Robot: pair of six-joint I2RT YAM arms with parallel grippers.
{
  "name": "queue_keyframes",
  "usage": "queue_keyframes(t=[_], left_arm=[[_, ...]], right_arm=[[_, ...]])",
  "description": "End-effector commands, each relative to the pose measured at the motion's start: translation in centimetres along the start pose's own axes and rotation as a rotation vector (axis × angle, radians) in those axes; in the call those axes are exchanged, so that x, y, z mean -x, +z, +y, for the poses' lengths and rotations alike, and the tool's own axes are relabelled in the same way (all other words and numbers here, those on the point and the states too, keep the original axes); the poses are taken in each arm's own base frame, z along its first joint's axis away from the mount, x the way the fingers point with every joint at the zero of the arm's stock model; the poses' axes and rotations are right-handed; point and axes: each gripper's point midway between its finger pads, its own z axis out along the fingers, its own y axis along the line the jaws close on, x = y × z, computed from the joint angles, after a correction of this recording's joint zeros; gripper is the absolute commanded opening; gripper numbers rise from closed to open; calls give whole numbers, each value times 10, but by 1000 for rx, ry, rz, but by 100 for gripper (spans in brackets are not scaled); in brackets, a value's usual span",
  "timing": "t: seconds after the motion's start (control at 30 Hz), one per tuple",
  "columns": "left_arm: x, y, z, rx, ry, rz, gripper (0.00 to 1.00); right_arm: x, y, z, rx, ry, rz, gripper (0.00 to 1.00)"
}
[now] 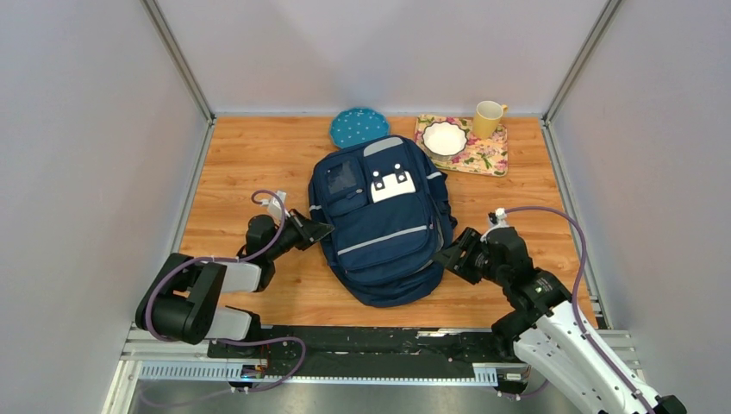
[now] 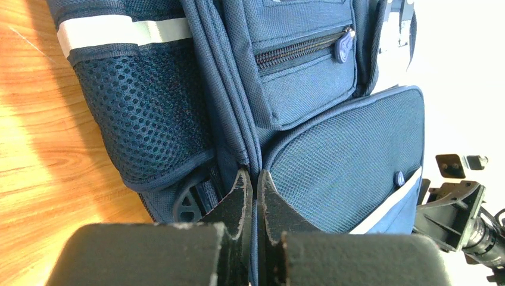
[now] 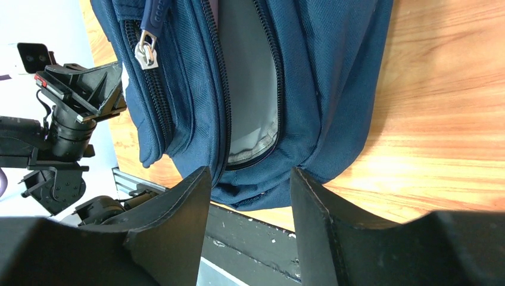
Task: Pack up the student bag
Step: Adjust the student bag at the center of the board.
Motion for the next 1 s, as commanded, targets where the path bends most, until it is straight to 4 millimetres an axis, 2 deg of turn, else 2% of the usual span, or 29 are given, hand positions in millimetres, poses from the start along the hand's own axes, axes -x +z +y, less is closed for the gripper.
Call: queue_keyframes(t=[0.0, 0.2, 0.3, 0.4, 0.43, 0.47, 0.5, 0.57, 0.67, 0.7, 0.73, 0.77, 0.8, 0.9, 0.93, 0.97], left_arm=[[3, -3, -15, -73, 25, -11, 0], [4, -17, -20, -52, 37, -38, 0], [5, -28, -26, -53, 35, -77, 0], [6, -40, -36, -67, 42, -125, 0], [6, -42, -33, -51, 41, -142, 0], [2, -43, -34, -47, 43, -141, 0], [0, -47, -34, -46, 36, -147, 0], [-2, -49, -34, -42, 19, -167, 0], [-7, -53, -33, -39, -17, -188, 0], [-13, -54, -35, -37, -22, -178, 0], [-12, -54, -34, -27, -24, -197, 0], [-14, -55, -36, -32, -25, -200, 0], [-18, -55, -41, -46, -30, -190, 0], [-20, -54, -46, -51, -50, -207, 0], [-21, -53, -49, -56, -45, -210, 0], [-24, -53, -50, -56, -42, -199, 0]], right_arm=[[11, 0, 8, 35, -18, -34, 54], [30, 15, -14, -69, 34, -41, 54], [37, 31, -10, -50, 39, -18, 54], [42, 48, 7, 20, 24, 16, 54], [43, 52, 15, 50, 19, 33, 54], [48, 54, 33, 122, 3, 44, 54], [46, 64, 34, 120, 12, 80, 54], [49, 69, 50, 170, -5, 121, 53], [60, 84, 72, 224, -26, 166, 52], [72, 85, 88, 250, -46, 154, 52], [73, 97, 85, 235, -40, 178, 52], [73, 99, 90, 249, -58, 198, 52], [85, 99, 103, 270, -79, 184, 52], [91, 107, 104, 262, -132, 199, 52], [98, 105, 113, 276, -158, 190, 52], [98, 108, 108, 260, -161, 211, 52]])
